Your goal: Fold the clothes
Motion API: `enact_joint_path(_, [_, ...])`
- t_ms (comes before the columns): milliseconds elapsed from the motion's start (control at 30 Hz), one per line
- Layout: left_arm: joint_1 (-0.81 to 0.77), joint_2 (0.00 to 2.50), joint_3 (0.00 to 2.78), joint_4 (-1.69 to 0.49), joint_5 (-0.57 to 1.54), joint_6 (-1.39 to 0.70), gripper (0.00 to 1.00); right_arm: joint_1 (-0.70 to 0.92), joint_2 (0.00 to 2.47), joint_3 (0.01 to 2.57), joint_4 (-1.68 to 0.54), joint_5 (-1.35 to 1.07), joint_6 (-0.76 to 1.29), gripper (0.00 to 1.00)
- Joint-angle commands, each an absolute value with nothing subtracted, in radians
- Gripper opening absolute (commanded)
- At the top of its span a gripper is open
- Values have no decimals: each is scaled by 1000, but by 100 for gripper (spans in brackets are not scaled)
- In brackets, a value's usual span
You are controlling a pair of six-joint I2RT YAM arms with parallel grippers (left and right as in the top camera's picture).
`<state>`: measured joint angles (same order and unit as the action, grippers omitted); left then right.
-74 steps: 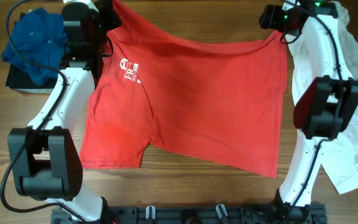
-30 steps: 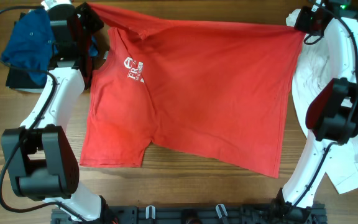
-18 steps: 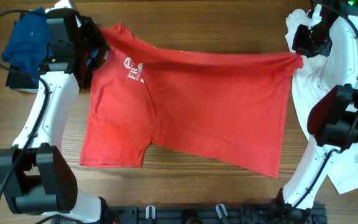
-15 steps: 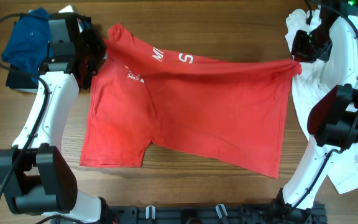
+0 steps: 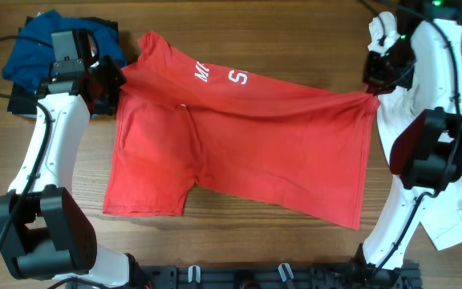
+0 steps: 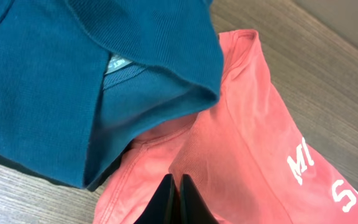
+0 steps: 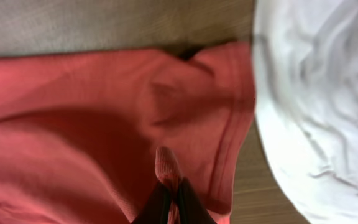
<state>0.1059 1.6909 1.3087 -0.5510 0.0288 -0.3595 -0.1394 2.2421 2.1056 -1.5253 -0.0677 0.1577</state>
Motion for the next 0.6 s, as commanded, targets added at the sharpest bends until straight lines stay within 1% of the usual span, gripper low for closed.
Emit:
enact_joint_path(0, [109, 1674, 1322, -572, 37, -344, 4, -123, 2194, 1987, -1488, -23, 197, 4])
enact_joint_path(233, [109, 1687, 1322, -645, 36, -344, 4, -123, 2180, 1822, -1408, -27, 210, 4])
enact_joint_path(267, [109, 1687, 1322, -652, 36, -344, 11, -123, 2180, 1816, -1402, -28, 210, 4])
enact_joint_path(300, [109, 1687, 1322, -661, 36, -344, 26, -123, 2180, 1810, -1398, -27, 210, 4])
enact_joint_path(333, [109, 1687, 1322, -678, 36, -343, 53, -123, 2180, 1807, -1394, -27, 209, 4])
enact_joint_path(367, [109, 1687, 1322, -690, 36, -343, 78, -123, 2180, 1807, -1393, -26, 209, 4])
enact_joint_path(400, [109, 1687, 1322, -709, 33, -331, 95, -123, 2178, 1807, -1383, -26, 208, 9])
enact_joint_path(433, [109, 1687, 1322, -724, 32, -290, 100, -123, 2178, 1808, -1380, -26, 200, 14])
enact_joint_path(533, [109, 1687, 1323, -725, 33, -278, 100, -126, 2170, 1824, -1385, -26, 182, 18])
enact_joint_path(567, [109, 1683, 1325, -724, 33, -265, 100, -131, 2162, 1835, -1392, -26, 182, 25])
